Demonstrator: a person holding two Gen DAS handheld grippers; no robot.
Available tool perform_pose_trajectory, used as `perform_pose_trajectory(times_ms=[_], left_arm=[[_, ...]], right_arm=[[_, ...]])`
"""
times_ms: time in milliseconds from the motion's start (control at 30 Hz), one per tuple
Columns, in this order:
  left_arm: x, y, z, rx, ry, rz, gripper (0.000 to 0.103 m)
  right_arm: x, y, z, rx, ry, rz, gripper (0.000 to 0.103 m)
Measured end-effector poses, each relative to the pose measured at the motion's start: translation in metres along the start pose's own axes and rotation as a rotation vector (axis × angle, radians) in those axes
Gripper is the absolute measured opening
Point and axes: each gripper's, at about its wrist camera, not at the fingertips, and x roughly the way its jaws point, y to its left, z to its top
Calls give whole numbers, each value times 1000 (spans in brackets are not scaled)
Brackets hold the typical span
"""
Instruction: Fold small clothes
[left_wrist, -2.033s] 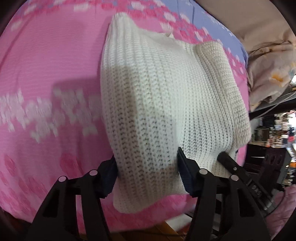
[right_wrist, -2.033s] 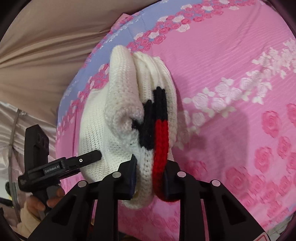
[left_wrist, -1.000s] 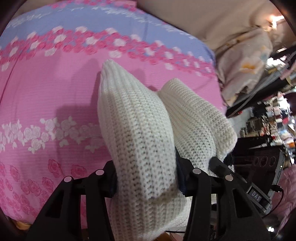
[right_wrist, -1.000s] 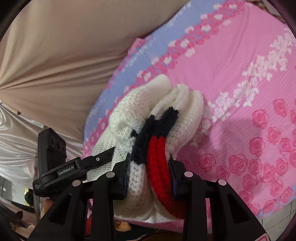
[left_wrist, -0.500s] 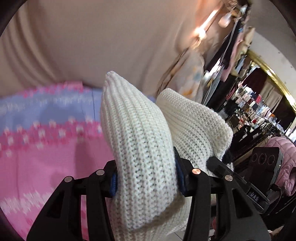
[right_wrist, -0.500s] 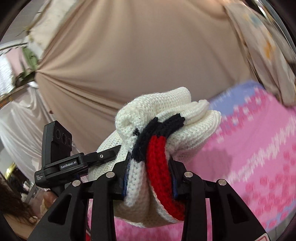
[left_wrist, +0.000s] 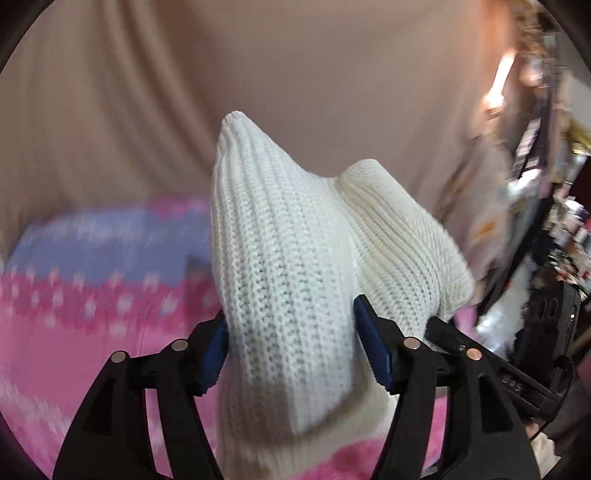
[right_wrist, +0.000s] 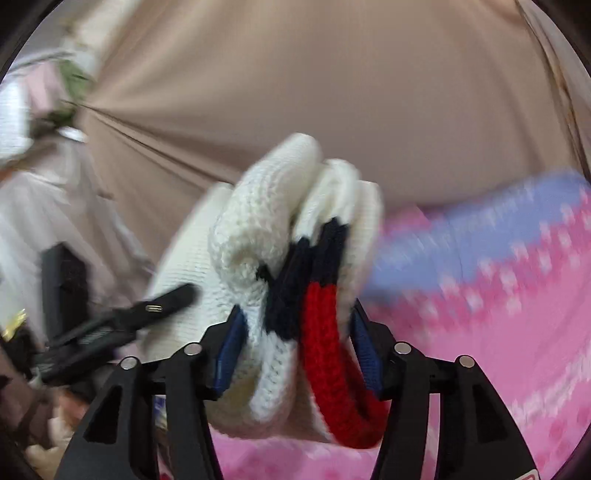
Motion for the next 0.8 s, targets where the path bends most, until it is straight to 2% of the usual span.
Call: perform_pose_trajectory(times_ms=[33,67,100,133,233,400,533,567,600,667,700,733,800], left_arm=[[33,22,-26,-44,82,64,60],[51,35,-45,-77,140,103,55],[68,54,-73,-129,218,166,52],[72,69,-97,-186,262,177,52],[60,88,-134,-283,277,166,52],[66,76,-124,-234,249,178,55],[93,61,-105,-169,248,201,60],[103,62,-105,-146,263,234,62],[116,62,-108,-130,283,266,62],[138,70,-119,-120,327,317,62],[146,75,-126,-123,351,324,63],[153,80,-132,-133,374,321,63],[158,84,-142,-145,393,319,63]], right_arm=[[31,-24,-27,35,103,-107,49],[41,-34,-42,44,152,-150,34],[49,-46,-64,62,211,-178,30],[49,-55,-86,79,255,-185,28],[42,-55,-111,46,295,-199,25],[58,-23,-89,-100,272,-181,25],[95,8,-74,-188,280,-171,21],[103,9,-74,-199,292,-182,21],[118,6,-78,-212,320,-212,20],[141,-9,-90,-205,388,-292,9],[152,-21,-96,-189,432,-342,8],[160,-36,-104,-162,454,-340,8],[155,-37,-103,-158,437,-326,7]])
